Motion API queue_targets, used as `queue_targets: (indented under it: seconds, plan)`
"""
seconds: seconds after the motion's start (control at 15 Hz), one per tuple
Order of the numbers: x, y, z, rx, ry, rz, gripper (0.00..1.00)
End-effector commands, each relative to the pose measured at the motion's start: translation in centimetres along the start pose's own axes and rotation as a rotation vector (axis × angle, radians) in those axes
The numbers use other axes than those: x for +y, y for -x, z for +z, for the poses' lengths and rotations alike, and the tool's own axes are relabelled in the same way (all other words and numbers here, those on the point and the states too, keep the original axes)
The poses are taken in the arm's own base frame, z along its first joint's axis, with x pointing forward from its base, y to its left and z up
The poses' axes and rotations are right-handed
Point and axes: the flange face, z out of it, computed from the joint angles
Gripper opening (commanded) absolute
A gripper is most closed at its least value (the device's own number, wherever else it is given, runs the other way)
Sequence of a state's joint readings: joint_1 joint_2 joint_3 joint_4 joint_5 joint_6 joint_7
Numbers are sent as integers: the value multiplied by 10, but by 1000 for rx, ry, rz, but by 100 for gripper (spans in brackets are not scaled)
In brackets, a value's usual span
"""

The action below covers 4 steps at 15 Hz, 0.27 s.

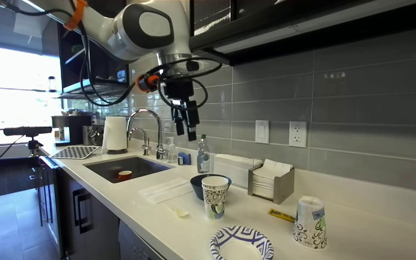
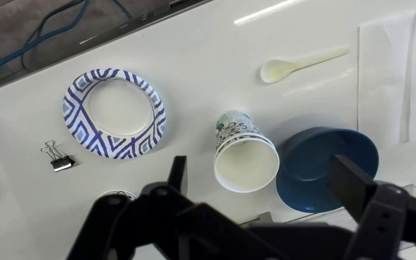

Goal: Remove the cups from the blue bowl

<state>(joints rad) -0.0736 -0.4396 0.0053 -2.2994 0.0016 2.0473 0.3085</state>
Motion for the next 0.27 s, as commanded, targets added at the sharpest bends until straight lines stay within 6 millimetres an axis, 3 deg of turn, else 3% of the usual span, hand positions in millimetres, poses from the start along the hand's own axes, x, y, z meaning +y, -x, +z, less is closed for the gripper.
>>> queue_targets:
  seconds: [0.0, 0.2]
  plan:
    - [0, -1, 1, -3, 1, 0, 100]
    - [0, -1, 4, -10, 3, 0, 100]
